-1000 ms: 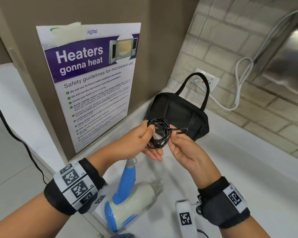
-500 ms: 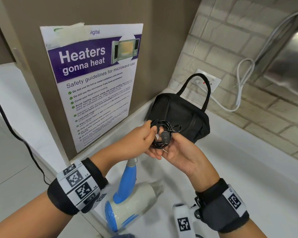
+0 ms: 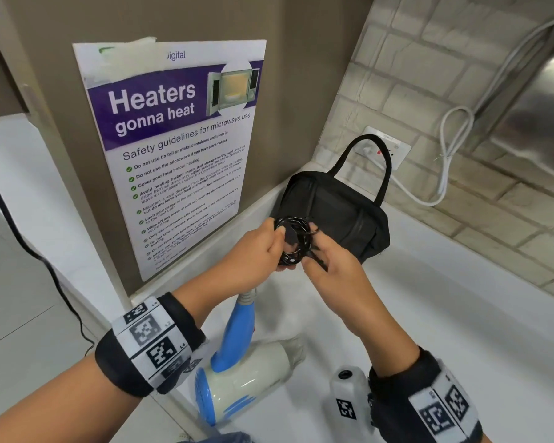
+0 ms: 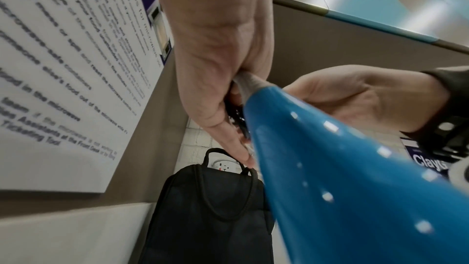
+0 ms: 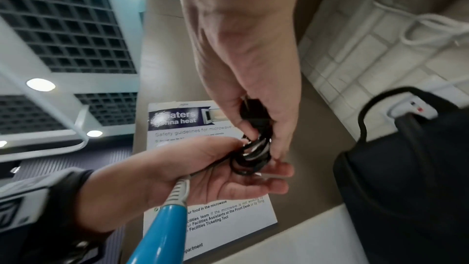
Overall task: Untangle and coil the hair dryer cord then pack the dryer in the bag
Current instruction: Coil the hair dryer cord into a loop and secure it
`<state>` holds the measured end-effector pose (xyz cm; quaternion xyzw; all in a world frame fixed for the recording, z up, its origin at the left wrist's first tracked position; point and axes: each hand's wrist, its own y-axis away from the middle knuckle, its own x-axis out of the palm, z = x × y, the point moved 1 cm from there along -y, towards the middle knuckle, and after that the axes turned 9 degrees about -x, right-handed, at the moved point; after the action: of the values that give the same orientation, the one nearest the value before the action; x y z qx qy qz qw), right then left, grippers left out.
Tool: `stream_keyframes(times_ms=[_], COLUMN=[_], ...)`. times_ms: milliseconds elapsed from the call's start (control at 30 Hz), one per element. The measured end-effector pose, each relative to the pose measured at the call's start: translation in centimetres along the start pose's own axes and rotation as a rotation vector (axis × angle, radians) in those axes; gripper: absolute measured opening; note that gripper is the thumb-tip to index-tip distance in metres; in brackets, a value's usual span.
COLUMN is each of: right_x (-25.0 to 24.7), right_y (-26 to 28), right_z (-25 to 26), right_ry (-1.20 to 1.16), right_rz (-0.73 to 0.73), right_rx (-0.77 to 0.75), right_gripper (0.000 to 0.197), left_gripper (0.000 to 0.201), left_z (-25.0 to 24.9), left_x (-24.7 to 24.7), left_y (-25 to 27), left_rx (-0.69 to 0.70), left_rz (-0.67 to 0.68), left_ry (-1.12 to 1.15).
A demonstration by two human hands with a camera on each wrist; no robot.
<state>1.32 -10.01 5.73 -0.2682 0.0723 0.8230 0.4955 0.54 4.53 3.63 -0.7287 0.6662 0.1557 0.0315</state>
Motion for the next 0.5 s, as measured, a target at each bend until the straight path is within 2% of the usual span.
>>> stream_keyframes(times_ms=[33, 133, 267, 400, 500], right_x=[0.0, -0.1, -0.7, -0.2, -0.5], right_y=[0.4, 1.8, 3.7, 5.2, 5.0], right_z=[0.1, 0.1, -1.2, -2.2, -2.5], right_ry=[0.044, -0.06, -0.054, 0.054, 0.073], right_rz=[0.019, 0.061, 0.122, 0.211, 0.228], right_rx=[-0.019, 0.005, 0.089, 0.098, 0.094], right_gripper=[0.048, 0.044, 0.041, 0.041, 0.034], left_gripper=[0.028, 0.027, 0.03, 0.029, 0.029], left_z=[0.1, 0.4, 0.5, 0.1, -0.3], left_x=[-0.1, -0.5, -1.4, -0.7, -0.4], left_y=[-0.1, -0.3, -0.1, 0.5, 0.7], left_rx=[-0.033, -0.113, -0.134, -0.113, -0.048], left_rz=[-0.011, -0.034, -0.007, 0.066, 0.074], left_ry=[0.076, 0.288, 0.537, 0.543, 0.428])
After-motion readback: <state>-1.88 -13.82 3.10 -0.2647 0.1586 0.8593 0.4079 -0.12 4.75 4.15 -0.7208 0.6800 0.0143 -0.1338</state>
